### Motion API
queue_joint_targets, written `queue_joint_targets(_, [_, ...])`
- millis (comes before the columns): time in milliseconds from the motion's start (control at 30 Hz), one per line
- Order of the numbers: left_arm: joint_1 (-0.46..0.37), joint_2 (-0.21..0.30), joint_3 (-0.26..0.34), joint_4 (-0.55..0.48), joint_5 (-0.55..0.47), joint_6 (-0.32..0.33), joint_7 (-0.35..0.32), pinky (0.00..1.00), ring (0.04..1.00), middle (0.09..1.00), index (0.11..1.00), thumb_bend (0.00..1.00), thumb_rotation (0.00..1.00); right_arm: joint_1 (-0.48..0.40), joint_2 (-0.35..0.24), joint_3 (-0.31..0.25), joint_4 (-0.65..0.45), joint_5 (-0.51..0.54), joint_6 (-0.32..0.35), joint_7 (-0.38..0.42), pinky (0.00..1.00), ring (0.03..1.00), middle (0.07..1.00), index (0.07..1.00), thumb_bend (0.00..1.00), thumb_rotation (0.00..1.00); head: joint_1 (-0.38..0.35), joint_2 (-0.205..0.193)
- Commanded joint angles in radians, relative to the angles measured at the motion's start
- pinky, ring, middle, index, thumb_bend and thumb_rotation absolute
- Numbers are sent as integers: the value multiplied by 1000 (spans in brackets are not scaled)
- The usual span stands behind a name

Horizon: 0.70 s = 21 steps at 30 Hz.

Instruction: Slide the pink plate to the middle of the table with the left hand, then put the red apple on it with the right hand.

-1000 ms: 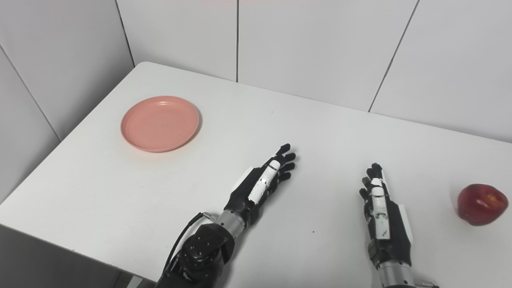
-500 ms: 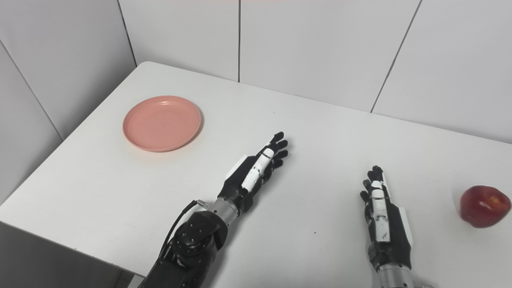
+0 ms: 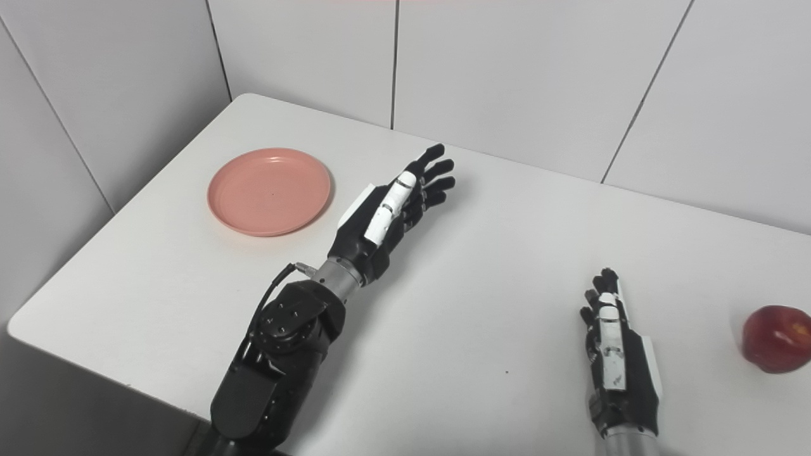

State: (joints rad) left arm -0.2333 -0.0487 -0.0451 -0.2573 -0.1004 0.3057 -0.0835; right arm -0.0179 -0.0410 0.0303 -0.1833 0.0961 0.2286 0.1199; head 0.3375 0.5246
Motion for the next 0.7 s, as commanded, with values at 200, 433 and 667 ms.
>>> queue_joint_targets(200, [-122,49,80,-47,-21,-9,27,893,905,917,903,401,1000,-28,3,-3,-14,13,-66,7,1000,1000,1000,1000,131,1000,7,-4])
queue_joint_targets(433, [-176,88,155,-46,-22,-9,65,883,896,905,886,414,1000,-27,5,-2,-14,13,-66,5,1000,1000,1000,1000,143,1000,7,-7])
queue_joint_targets(667, [-207,154,249,-3,-54,-43,89,872,891,902,885,401,1000,-25,4,1,-21,6,-58,3,1000,1000,1000,1000,147,1000,11,-7])
